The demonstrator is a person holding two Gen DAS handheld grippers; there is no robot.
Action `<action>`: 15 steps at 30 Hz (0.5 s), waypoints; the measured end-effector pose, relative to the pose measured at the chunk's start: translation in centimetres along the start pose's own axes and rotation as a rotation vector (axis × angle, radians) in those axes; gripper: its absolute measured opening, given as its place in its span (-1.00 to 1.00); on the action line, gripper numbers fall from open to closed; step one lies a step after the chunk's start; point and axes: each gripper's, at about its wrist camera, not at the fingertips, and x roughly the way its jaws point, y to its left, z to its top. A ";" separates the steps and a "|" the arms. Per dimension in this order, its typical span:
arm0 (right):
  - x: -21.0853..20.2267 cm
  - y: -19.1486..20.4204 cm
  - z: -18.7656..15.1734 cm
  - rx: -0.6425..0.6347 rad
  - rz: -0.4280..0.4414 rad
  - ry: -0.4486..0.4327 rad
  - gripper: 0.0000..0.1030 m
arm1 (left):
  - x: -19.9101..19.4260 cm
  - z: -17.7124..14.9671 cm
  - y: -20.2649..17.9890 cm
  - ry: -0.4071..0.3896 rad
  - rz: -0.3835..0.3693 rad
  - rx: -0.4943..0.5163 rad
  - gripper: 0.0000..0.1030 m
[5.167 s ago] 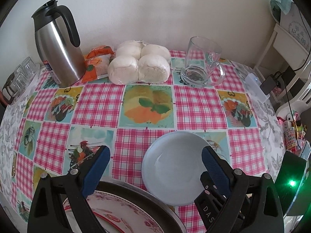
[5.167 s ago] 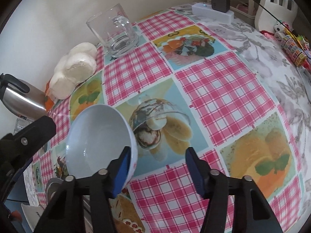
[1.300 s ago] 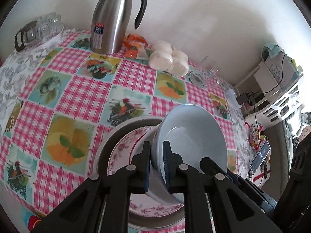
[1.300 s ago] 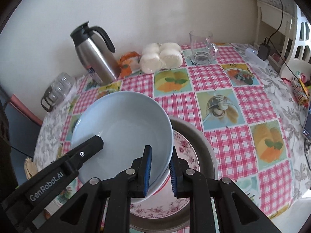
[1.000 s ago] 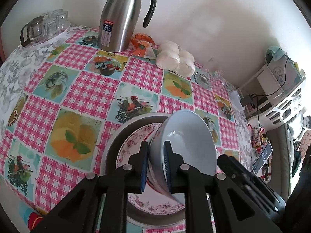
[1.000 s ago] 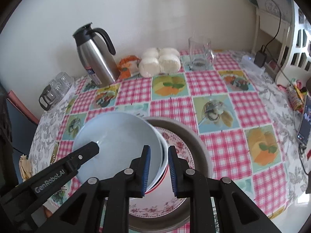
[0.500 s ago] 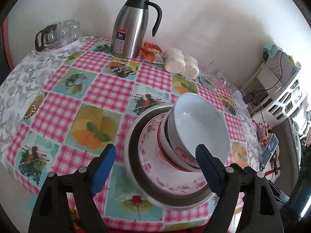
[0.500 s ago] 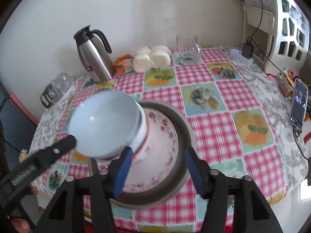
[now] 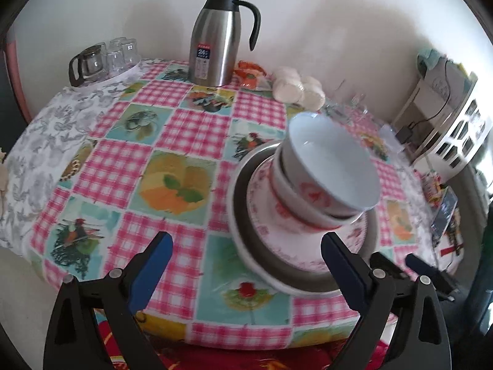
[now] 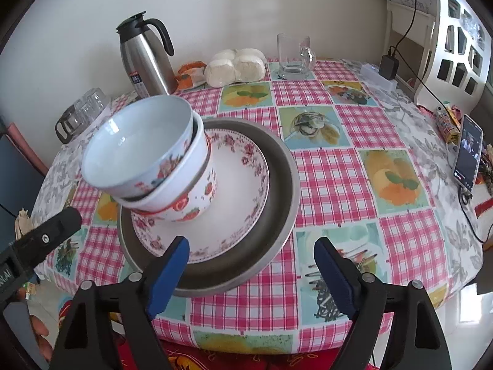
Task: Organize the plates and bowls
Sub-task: 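Open the right tool and pull both tools back from the stack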
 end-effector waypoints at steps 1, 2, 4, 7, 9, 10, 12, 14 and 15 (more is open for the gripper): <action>0.0 -0.1 -0.1 0.000 -0.003 0.002 0.71 | 0.0 -0.2 0.1 0.001 0.010 0.002 0.88; 0.0 -0.1 -0.3 0.000 -0.006 0.004 0.72 | 0.1 -0.3 0.2 0.003 0.016 0.004 0.88; 0.1 -0.2 -0.5 0.000 -0.009 0.006 0.78 | 0.1 -0.5 0.3 0.004 0.039 0.008 0.88; 0.0 -0.3 -0.6 -0.001 -0.007 0.005 0.89 | 0.1 -0.6 0.2 0.005 0.088 0.021 0.88; 0.0 -0.3 -0.6 -0.001 -0.007 0.004 0.95 | 0.1 -0.6 0.1 0.010 0.120 0.030 0.88; 0.0 -0.3 -0.6 -0.001 -0.006 0.003 0.97 | 0.2 -0.7 0.1 0.013 0.128 0.035 0.88; 0.0 -0.4 -0.6 0.000 -0.006 0.002 0.98 | 0.3 -0.7 0.0 0.018 0.140 0.039 0.88; 0.0 -0.5 -0.5 0.004 -0.007 0.001 0.98 | 0.5 -0.8 -0.2 0.029 0.179 0.049 0.88; 0.0 -0.5 -0.5 0.006 -0.008 0.001 0.99 | 0.6 -0.8 -0.3 0.033 0.200 0.056 0.88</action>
